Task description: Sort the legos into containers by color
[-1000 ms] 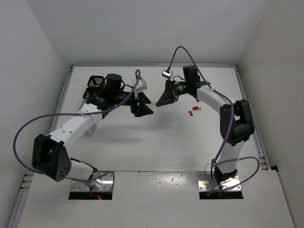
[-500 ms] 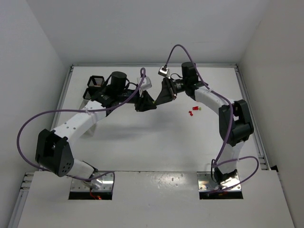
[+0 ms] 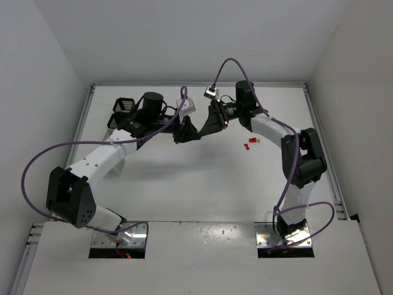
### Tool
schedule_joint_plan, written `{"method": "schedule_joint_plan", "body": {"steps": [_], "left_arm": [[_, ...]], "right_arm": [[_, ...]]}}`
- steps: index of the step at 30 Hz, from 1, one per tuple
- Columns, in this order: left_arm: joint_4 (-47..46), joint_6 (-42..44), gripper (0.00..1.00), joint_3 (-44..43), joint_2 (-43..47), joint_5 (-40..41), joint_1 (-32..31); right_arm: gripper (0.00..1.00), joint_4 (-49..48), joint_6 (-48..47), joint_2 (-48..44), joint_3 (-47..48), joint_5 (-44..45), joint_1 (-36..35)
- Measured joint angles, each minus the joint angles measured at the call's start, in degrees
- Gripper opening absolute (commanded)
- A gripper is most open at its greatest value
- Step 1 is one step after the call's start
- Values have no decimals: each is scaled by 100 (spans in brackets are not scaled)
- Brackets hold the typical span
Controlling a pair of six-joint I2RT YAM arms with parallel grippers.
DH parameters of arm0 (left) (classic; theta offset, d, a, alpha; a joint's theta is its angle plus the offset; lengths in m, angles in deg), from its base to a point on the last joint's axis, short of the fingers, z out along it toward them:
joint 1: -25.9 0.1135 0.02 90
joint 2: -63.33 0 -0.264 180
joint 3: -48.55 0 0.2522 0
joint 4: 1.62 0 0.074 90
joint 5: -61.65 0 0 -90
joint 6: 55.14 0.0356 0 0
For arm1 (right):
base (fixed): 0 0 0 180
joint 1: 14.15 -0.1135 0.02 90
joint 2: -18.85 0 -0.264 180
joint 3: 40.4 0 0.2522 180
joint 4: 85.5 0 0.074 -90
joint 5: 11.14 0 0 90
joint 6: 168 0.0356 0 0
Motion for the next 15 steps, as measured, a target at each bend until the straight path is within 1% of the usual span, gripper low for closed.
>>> {"method": "schedule_joint_plan", "body": {"steps": [2,3,5,7,9,10,11,13,15], "left_arm": [[92,-17,0,0,0,24,66],[153,-15,0,0,0,22,96],[264,50,0,33,92,-26,221],[511,221,0,157,415,-28,417],[977,459,0,232,859,28,627],[1248,608,0,238,1106,70,748],[1545,776,0,236,1346,136,876],[2153,1062,0,236,1729,313,1108],[2835,1340,0,236,1998,601,1357]], "right_arm": [[44,-105,70,4,-33,-20,7],[44,-184,96,4,-72,-20,28],[47,-275,96,7,-227,13,70],[49,-181,44,13,-463,72,232],[49,94,-131,24,-610,201,457],[49,592,-656,24,-597,391,612],[49,1401,-1338,24,-468,769,763],[48,2872,-2492,22,-68,1827,975],[48,3836,-3381,-63,212,2761,1137]]}}
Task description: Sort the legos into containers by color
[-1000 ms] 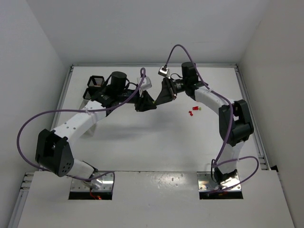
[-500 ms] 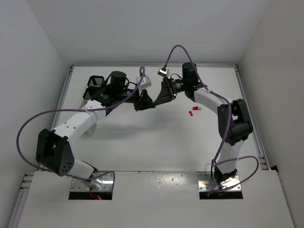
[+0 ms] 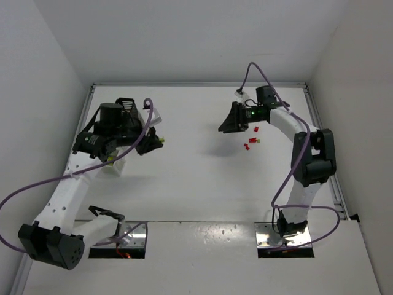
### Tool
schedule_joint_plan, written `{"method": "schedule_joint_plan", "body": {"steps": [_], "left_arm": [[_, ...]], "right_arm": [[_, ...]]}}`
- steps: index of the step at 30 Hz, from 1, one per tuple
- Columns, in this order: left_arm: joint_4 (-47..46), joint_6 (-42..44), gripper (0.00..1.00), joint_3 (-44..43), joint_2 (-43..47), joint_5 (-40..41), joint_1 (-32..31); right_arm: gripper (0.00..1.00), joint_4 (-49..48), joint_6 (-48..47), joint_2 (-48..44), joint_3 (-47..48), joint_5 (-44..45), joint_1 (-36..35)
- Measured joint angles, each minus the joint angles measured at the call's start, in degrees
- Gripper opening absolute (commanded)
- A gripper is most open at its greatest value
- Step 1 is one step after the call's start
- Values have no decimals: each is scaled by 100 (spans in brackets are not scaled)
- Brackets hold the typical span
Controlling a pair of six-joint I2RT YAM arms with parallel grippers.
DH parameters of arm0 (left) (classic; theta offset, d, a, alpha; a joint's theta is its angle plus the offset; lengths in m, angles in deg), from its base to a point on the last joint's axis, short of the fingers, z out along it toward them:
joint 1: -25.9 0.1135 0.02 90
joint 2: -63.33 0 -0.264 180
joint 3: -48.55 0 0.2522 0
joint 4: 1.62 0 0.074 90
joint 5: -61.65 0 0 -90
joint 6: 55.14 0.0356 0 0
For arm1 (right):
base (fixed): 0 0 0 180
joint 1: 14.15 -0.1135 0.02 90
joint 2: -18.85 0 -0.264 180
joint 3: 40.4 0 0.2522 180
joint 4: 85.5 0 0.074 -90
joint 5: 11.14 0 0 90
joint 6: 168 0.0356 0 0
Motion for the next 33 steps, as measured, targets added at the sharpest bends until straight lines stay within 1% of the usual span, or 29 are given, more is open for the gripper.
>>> {"method": "schedule_joint_plan", "body": {"steps": [2,3,6,8,13,17,20,24,25,27,30,31,33], "left_arm": [[511,181,0,13,127,398,177],[748,275,0,44,153,651,284],[1344,595,0,205,136,1274,715],[1709,822,0,326,87,1576,1115],[2120,1281,0,649,37,2203,2299],[2087,1388,0,645,-313,2455,2848],[2037,1360,0,487,-885,2538,3193],[1860,1217,5,155,-1482,2542,3432],[1805,1165,10,92,-1563,2542,3438],[1746,1099,16,-46,-1687,2516,3445],[1676,1014,24,-258,-1851,2503,3447],[1637,984,30,-326,-1910,2498,3447],[1604,977,34,-393,-1996,2492,3447]], "right_arm": [[49,680,-715,-184,70,826,66],[52,979,-1029,-297,72,1182,81],[54,1628,-1753,-634,68,1941,122],[54,1858,-2111,-831,46,2317,146],[54,2201,-2739,-1095,-142,2907,306],[54,2347,-2953,-1095,-236,3121,431],[55,2385,-3027,-1095,-275,3217,487],[55,2426,-3117,-1095,-289,3298,520],[55,2426,-3130,-1093,-289,3307,520],[55,2437,-3139,-1095,-289,3318,520],[56,2455,-3145,-1095,-289,3331,544],[56,2455,-3150,-1095,-289,3333,557],[56,2455,-3158,-1095,-289,3335,573]]}}
